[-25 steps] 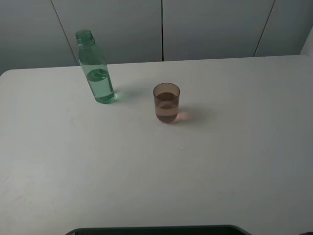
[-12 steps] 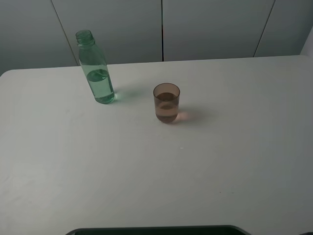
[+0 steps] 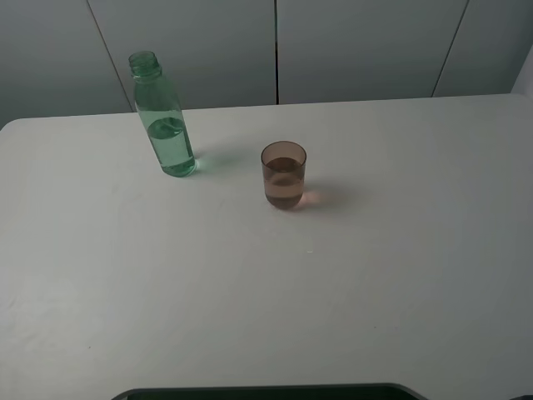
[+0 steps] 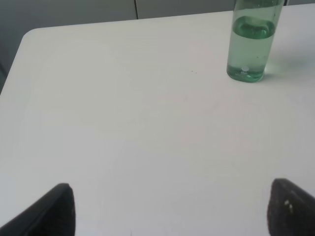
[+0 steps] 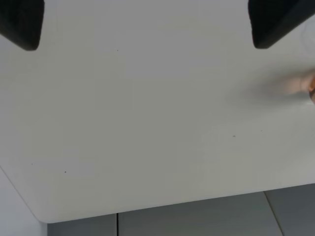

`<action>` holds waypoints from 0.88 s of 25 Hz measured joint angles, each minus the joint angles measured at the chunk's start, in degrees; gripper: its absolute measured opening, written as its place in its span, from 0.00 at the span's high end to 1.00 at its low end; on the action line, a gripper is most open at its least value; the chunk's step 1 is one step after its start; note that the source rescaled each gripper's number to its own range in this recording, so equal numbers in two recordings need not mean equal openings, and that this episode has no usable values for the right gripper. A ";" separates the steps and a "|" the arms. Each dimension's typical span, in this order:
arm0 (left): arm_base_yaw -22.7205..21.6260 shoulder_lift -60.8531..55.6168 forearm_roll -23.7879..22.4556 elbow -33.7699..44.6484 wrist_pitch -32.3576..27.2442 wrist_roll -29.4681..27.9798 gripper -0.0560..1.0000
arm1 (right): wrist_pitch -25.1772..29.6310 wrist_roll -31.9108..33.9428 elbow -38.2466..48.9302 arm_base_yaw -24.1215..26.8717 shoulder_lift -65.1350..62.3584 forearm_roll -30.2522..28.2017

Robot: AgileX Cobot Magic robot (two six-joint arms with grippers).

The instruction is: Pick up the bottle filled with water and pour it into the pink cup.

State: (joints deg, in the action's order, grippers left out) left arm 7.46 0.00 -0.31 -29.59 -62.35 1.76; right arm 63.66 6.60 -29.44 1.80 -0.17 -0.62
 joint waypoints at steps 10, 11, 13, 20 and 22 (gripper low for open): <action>0.00 0.00 0.31 0.10 0.00 0.00 0.00 | 0.00 0.00 0.00 0.00 0.00 0.00; 0.00 0.00 0.31 0.10 0.00 0.00 0.00 | 0.00 0.00 0.00 0.00 0.00 0.00; 0.00 0.00 0.31 0.10 0.00 0.00 0.00 | 0.00 0.00 0.00 0.00 0.00 0.00; 0.00 0.00 0.00 0.10 0.00 0.00 0.00 | 0.00 0.00 0.00 0.00 0.00 0.00; 0.00 0.00 0.31 0.10 0.00 0.00 0.00 | 0.00 0.00 0.00 0.00 0.00 0.00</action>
State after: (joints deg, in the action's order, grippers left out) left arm 7.46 0.00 0.00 -29.49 -62.35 1.76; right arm 63.66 6.60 -29.44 1.80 -0.17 -0.62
